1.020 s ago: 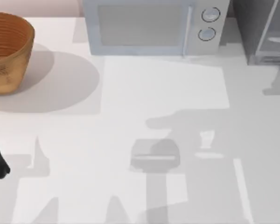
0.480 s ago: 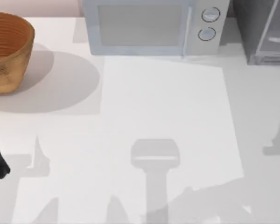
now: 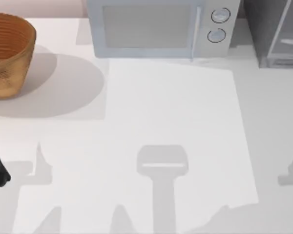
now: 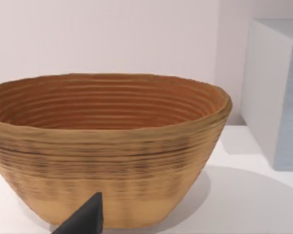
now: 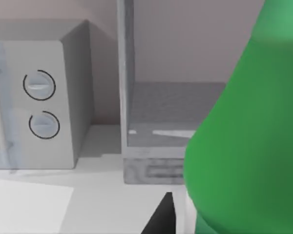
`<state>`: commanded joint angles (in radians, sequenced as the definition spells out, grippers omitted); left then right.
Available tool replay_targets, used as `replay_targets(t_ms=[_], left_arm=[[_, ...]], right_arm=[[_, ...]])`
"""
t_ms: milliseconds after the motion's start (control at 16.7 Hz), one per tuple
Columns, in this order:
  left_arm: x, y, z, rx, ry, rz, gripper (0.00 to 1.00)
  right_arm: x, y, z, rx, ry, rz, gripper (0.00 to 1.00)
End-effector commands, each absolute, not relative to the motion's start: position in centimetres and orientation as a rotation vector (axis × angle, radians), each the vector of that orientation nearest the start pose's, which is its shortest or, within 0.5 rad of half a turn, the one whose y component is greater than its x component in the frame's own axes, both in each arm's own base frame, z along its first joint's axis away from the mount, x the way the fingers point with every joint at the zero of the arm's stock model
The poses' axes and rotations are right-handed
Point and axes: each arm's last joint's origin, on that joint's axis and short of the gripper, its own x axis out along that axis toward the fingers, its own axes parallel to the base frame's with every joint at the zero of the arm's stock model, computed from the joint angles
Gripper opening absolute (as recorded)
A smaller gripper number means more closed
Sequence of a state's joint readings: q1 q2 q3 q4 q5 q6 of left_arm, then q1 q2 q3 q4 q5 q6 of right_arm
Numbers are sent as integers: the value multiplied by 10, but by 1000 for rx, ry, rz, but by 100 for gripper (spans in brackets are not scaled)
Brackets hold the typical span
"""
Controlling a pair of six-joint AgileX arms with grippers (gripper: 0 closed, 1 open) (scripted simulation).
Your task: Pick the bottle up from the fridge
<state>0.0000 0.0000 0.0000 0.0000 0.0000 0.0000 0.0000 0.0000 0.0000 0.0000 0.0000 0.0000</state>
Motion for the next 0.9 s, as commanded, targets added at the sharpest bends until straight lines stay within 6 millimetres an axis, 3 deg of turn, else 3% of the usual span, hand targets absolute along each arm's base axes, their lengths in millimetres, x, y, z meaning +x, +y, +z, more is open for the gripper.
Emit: replay_targets(t_ms=[360, 540, 720, 900], left_arm=[[106, -1, 160, 0, 0, 0, 100], [106, -1, 160, 0, 0, 0, 100], [106, -1, 160, 0, 0, 0, 100], [106, -1, 160, 0, 0, 0, 100]], right_arm=[[106, -1, 162, 2, 0, -2, 0], [110, 3, 174, 5, -5, -3, 0], [123, 13, 194, 9, 0, -7, 0], [148, 33, 212, 8, 31, -10, 0]])
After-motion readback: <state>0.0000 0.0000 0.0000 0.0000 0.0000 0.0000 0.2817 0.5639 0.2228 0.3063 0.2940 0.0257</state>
